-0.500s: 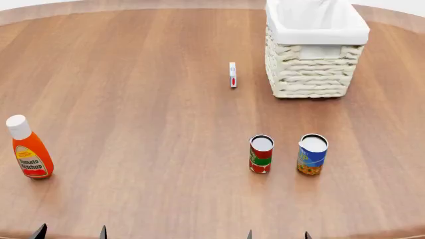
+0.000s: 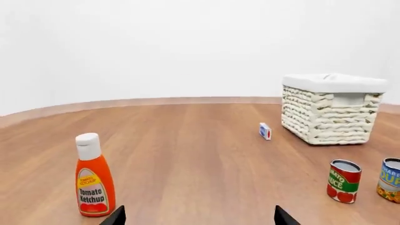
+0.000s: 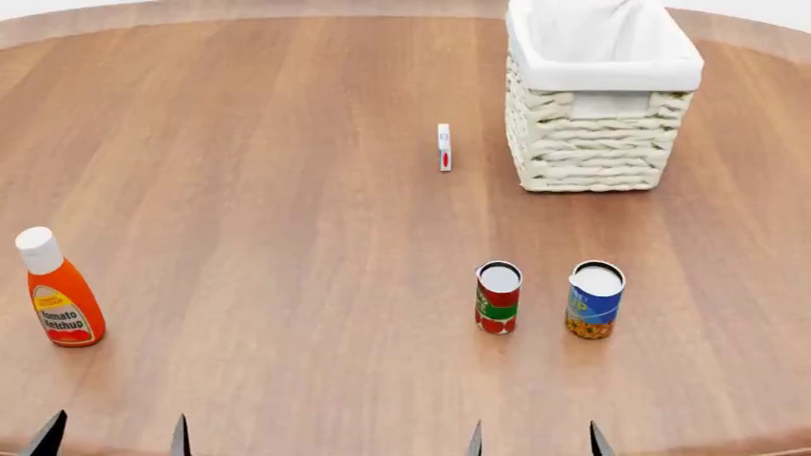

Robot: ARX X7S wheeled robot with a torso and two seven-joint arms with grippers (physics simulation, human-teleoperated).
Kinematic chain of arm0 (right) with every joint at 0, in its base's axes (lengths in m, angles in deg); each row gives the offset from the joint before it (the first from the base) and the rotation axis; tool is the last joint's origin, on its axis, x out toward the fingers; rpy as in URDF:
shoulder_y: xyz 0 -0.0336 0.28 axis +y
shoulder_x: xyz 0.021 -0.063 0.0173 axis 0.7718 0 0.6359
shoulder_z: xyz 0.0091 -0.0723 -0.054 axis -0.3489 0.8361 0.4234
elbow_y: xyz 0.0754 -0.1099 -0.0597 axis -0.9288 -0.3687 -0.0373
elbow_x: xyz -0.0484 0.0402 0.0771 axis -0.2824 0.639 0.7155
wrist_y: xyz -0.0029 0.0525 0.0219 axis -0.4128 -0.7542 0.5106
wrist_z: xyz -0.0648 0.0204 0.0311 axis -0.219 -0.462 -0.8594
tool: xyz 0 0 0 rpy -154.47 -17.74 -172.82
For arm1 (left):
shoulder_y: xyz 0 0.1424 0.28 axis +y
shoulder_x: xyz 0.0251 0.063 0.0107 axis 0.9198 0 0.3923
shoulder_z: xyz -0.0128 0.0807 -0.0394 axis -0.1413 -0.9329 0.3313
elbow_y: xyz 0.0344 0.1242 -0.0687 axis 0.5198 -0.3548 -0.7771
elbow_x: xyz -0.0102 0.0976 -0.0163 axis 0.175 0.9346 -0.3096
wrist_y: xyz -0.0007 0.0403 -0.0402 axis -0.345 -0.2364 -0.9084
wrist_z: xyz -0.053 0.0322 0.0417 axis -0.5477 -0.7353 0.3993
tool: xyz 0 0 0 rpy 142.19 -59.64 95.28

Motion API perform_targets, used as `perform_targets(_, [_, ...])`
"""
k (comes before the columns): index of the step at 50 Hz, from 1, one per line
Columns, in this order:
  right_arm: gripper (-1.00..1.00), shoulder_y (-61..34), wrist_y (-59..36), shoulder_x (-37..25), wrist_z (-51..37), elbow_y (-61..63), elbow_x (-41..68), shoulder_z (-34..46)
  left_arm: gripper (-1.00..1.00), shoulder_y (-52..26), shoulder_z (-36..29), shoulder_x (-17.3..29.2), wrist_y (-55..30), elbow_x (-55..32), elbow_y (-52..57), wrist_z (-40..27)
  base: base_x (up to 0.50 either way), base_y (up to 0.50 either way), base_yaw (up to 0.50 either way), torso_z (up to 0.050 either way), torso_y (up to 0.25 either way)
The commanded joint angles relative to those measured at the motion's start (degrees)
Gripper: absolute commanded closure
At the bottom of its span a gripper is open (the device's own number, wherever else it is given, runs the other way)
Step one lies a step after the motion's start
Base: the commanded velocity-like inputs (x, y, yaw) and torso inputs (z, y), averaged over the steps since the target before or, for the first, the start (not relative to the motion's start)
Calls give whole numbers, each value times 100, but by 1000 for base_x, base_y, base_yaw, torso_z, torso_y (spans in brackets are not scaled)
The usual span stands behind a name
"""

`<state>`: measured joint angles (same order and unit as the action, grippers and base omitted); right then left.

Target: Pick up the tomato sauce, and put it in the basket.

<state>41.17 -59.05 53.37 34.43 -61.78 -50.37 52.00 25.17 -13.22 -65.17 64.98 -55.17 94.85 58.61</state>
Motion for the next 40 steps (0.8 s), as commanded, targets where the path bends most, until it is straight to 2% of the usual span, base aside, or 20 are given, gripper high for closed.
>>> perform_targets(1, [-100,275,-196,-196,-296,1247,-398,230,-100,301,-82,164,90,-83,881,-124,0,0,0,0,0])
perform_targets(10, [-100,581,-30,-362,-546,2087,-958,404,-100,705,-103,311,520,331,1981,-396,0,0,0,0,0])
perform_targets(15, [-100,788,313,-486,-588,2588,-1088,510,-100,961,-50,412,808,-67,2501,-307,0,0,0,0,0])
perform_targets(23, [-100,1021,936,-597,-850,2916,-1392,589,-100,1266,30,541,1125,-173,3076,-337,0,0,0,0,0])
perform_targets(29, [-100,1204,959,-663,-868,3377,-1583,610,-100,1522,105,659,1271,-277,3637,-348,0,0,0,0,0])
perform_targets(40, [-100,1269,1101,-747,-1025,3213,-1618,581,-100,1499,18,641,1269,-165,3529,-449,0,0,0,0,0])
